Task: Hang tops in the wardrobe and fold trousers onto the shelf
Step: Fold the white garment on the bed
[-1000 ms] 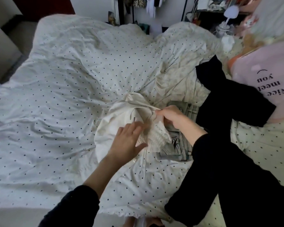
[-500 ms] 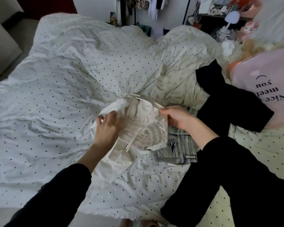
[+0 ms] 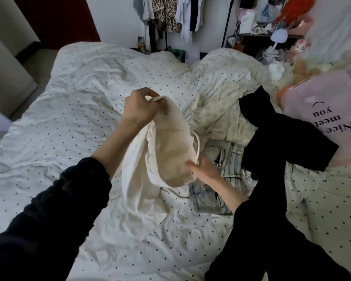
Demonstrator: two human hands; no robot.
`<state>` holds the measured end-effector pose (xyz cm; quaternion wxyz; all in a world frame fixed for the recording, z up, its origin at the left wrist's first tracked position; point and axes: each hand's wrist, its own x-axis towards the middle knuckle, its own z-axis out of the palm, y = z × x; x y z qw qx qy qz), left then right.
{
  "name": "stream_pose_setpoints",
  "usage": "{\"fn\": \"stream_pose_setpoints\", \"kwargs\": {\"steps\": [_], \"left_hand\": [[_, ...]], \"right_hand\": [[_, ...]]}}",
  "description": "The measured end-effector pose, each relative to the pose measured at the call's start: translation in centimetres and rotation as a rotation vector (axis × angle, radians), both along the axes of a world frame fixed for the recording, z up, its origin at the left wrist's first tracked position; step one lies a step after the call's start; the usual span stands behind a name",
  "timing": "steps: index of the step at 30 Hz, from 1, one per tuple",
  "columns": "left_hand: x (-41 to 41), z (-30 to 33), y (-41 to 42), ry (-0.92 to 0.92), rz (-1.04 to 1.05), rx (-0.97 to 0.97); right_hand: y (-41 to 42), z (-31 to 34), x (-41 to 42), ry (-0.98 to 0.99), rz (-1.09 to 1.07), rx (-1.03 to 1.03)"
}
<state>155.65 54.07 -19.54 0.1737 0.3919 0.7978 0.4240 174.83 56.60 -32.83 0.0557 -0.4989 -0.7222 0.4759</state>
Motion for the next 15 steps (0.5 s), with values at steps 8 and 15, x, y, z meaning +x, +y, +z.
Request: {"fn": "stream_pose_setpoints", "kwargs": {"steps": [8, 15], "left_hand": [[-4.4, 4.9, -0.9, -0.013, 0.069, 0.006], [-6.9, 15.5, 1.3, -0.191, 0.196, 0.331]], "right_hand": [[8.4, 9.6, 0.9, -0.086, -0.268, 0.231], [15.3, 27.8, -1.3, 0.292, -0.445, 0.293]]}}
